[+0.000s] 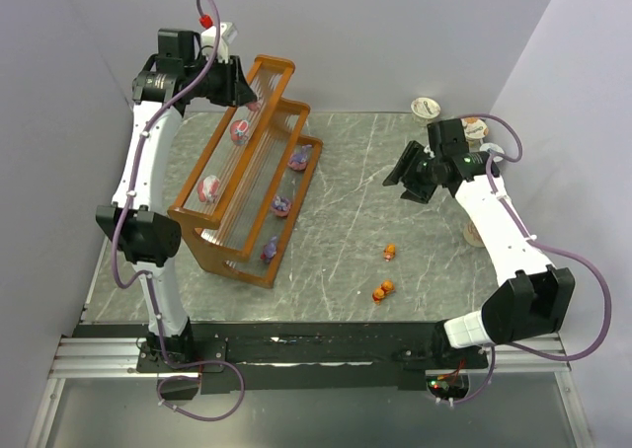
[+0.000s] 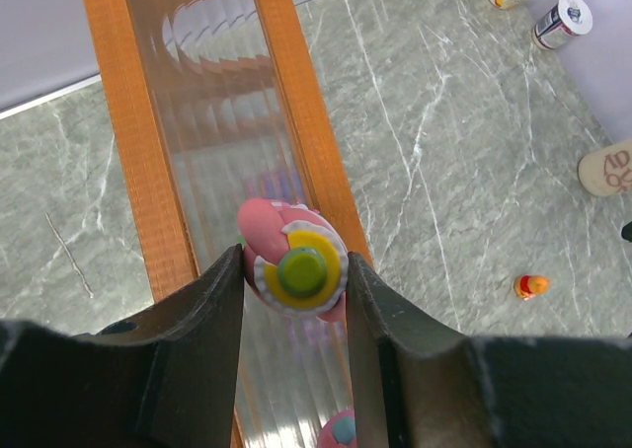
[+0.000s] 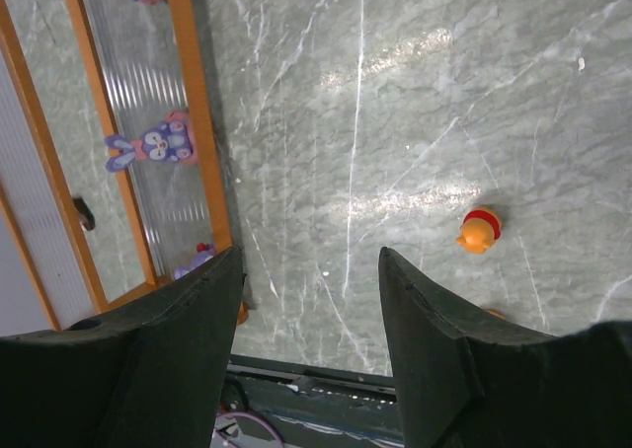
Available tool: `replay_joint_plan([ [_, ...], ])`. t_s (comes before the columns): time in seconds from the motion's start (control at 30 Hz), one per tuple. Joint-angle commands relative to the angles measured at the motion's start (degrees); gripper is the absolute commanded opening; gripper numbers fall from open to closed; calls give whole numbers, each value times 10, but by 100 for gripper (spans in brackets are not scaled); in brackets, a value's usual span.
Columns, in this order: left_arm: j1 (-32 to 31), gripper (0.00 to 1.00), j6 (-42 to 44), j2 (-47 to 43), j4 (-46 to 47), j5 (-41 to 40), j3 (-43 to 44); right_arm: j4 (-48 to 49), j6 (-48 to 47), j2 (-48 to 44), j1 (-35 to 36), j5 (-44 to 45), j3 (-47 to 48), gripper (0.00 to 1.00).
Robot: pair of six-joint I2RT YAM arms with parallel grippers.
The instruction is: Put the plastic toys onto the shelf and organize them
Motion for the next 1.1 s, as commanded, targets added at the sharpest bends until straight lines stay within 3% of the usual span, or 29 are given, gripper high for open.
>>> replay_joint_plan([
  [0.0,1,15,15,-23,15,16,-1,15,-8,8,4,11,26,64],
  [0.27,1,17,16,-29,-3,13,-6,14,-20,19,14,10,38,64],
  [0.67,1,11,23,-56,-22,12,-14,16,-24,15,16,11,30,64],
  [0.9,0,18,24,-58,-30,7,-18,16,-24,15,16,7,25,64],
  [1.07,-1,18,22,-38,-38,-1,0,15,-25,16,16,7,25,64],
])
